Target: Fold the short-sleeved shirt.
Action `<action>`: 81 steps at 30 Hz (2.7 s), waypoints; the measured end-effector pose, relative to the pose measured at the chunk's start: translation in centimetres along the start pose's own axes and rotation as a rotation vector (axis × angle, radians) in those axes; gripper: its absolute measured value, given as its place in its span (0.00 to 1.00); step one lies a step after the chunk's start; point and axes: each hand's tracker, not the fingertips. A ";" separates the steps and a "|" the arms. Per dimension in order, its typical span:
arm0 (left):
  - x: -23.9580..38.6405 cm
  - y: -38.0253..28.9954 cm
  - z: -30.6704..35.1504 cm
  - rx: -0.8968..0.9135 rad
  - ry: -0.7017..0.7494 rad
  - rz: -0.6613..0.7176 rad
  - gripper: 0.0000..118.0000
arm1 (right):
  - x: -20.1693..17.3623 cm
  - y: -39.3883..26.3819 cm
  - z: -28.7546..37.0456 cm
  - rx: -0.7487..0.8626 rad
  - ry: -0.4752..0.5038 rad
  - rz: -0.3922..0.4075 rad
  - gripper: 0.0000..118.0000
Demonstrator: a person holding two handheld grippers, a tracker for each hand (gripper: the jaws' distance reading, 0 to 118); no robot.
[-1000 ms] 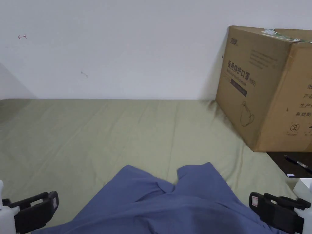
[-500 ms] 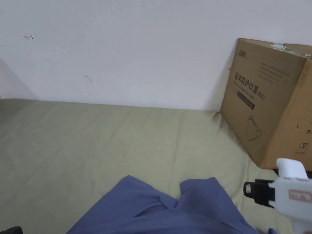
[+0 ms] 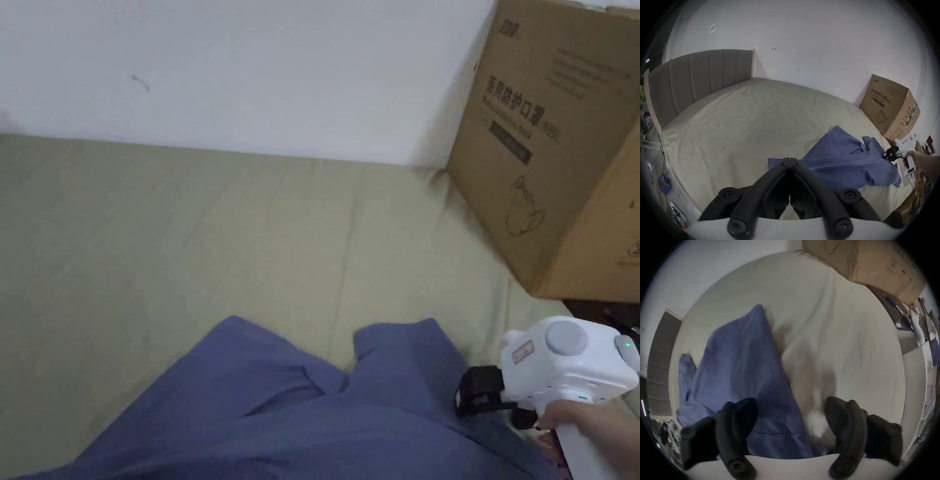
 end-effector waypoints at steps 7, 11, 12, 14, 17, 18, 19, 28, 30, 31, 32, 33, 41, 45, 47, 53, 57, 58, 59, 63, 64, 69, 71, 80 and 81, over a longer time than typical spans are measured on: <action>0.0 -1.9 -1.3 -0.063 0.012 0.007 0.00 | -2.7 -1.0 1.4 0.021 -0.039 0.137 0.21; -2.3 -1.7 -1.9 -0.090 0.003 0.020 0.00 | -3.2 -0.9 3.1 0.116 -0.024 0.154 0.03; -2.7 -1.1 -2.1 -0.099 -0.001 0.021 0.00 | -3.2 -0.9 3.8 0.149 -0.011 0.147 0.02; -3.8 0.3 -3.1 -0.172 0.026 -0.002 0.00 | -3.3 -1.1 5.3 0.185 0.023 0.133 0.02; -4.2 1.9 -5.6 -0.327 0.059 -0.002 0.00 | -3.4 -1.4 6.3 0.175 0.058 0.144 0.02; -4.5 2.2 -6.4 -0.380 0.039 0.014 0.00 | -4.2 -2.2 6.6 0.183 0.044 0.162 0.02; -5.0 2.5 -7.1 -0.400 0.009 0.031 0.00 | -4.6 -2.5 6.5 0.186 0.029 0.188 0.02; -5.4 3.2 -13.3 -0.482 0.005 0.110 0.96 | -7.0 -4.8 4.2 0.119 0.031 0.223 0.03; -5.3 2.9 -15.1 -0.520 0.015 0.115 0.96 | -6.8 -4.4 3.7 0.106 0.033 0.226 0.02; -5.3 2.9 -15.7 -0.545 0.015 0.125 0.96 | -6.8 -4.3 3.6 0.102 0.031 0.228 0.02; -5.1 3.0 -16.0 -0.563 0.031 0.105 0.96 | -6.9 -4.4 3.6 0.099 0.031 0.229 0.03; -4.7 2.8 -16.1 -0.561 0.032 0.077 0.96 | -6.9 -4.4 3.6 0.097 0.030 0.231 0.02; -2.7 2.3 -12.5 -0.611 -0.192 0.034 0.02 | -6.1 -3.8 3.6 0.094 0.053 0.195 0.03; -2.0 2.9 -11.3 -0.481 -0.097 -0.043 0.02 | -5.7 -4.4 5.8 0.167 0.071 0.152 0.02; -2.6 4.7 -10.2 -0.400 -0.100 -0.010 0.02 | -5.2 -4.7 8.3 0.216 0.107 0.123 0.02; -0.3 10.3 -3.3 -0.229 -0.204 -0.048 0.02 | -2.4 -6.5 19.6 0.386 0.152 0.123 0.02; 1.7 12.8 0.5 -0.145 -0.241 -0.096 0.01 | -1.3 -8.3 26.1 0.474 0.180 0.118 0.02; 2.2 13.6 1.7 -0.103 -0.250 -0.097 0.01 | -1.2 -8.7 27.4 0.503 0.169 0.121 0.03; 2.7 14.3 3.0 -0.064 -0.271 -0.086 0.01 | -1.0 -9.1 28.8 0.522 0.155 0.121 0.02; 3.9 17.9 7.3 0.025 -0.354 -0.079 0.01 | -0.2 -10.1 33.9 0.593 0.196 0.105 0.02; 4.4 19.1 8.5 0.043 -0.357 -0.090 0.01 | -0.1 -10.2 35.6 0.621 0.203 0.104 0.02; 6.8 24.7 12.2 0.123 -0.331 -0.172 0.01 | -0.6 -9.0 43.0 0.729 0.182 0.127 0.02; 7.9 27.2 12.8 0.138 -0.319 -0.191 0.01 | -1.1 -7.6 45.5 0.750 0.154 0.131 0.02; 11.8 37.4 9.9 0.207 -0.235 -0.141 0.01 | -4.2 2.7 50.6 0.834 0.109 0.107 0.02; 12.1 38.2 9.5 0.219 -0.232 -0.136 0.01 | -4.4 3.7 50.7 0.840 0.105 0.100 0.02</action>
